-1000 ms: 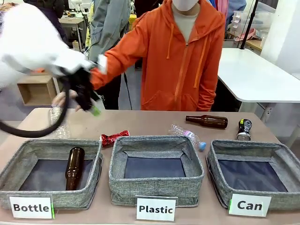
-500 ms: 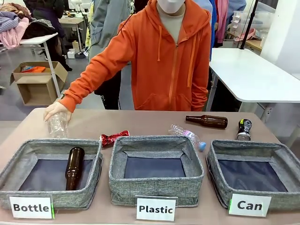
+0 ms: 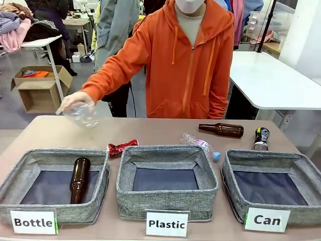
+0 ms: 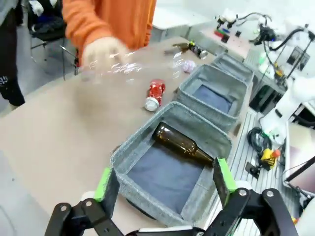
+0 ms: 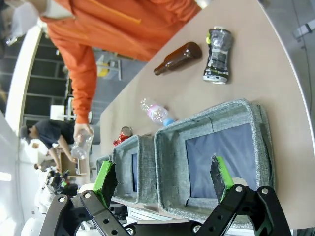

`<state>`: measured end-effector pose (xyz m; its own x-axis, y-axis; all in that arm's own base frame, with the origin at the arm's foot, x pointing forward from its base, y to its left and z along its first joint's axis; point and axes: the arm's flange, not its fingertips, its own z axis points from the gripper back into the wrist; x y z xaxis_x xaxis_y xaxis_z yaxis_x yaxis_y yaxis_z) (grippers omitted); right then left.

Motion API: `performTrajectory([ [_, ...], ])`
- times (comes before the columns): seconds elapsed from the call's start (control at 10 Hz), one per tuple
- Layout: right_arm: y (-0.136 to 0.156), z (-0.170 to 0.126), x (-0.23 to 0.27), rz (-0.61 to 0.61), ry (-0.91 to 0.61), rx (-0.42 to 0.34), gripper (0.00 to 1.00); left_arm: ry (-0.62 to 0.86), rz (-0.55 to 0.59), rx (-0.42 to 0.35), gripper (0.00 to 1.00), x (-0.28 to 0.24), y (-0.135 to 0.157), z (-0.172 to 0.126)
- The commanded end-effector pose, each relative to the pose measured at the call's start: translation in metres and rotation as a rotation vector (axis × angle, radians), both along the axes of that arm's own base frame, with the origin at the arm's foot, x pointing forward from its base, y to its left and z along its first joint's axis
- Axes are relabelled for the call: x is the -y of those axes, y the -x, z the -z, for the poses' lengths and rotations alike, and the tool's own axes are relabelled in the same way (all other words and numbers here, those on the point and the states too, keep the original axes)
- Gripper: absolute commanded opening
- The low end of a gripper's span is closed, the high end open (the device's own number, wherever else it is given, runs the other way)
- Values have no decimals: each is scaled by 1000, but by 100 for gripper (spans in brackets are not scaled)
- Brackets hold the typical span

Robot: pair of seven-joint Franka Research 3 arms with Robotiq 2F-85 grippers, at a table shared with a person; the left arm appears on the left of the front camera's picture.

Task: Sort the can waste into the basket.
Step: Pick up the can waste from the table and place it in the right Fabric basket.

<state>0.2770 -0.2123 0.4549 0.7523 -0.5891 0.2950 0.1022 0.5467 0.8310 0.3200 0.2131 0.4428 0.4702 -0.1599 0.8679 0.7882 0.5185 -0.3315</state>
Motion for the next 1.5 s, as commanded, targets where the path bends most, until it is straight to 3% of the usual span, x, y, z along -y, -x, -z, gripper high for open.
performTrajectory([
  [0.0,-2,0,2,-8,-5,36,100,38,17,48,100,6,-3,12],
  [0.2,-2,0,2,-8,-5,36,100,-22,58,36,100,30,-23,-6],
  [0.6,-2,0,2,-8,-5,36,100,-293,361,-86,100,170,-136,-45],
  [0.8,-2,0,2,-8,-5,36,100,-474,463,-125,100,246,-172,-52],
  [1.1,-2,0,2,-8,-5,36,100,-705,471,-187,100,324,-197,-36],
  [1.4,-2,0,2,-8,-5,36,100,-729,476,-196,100,339,-202,-31],
])
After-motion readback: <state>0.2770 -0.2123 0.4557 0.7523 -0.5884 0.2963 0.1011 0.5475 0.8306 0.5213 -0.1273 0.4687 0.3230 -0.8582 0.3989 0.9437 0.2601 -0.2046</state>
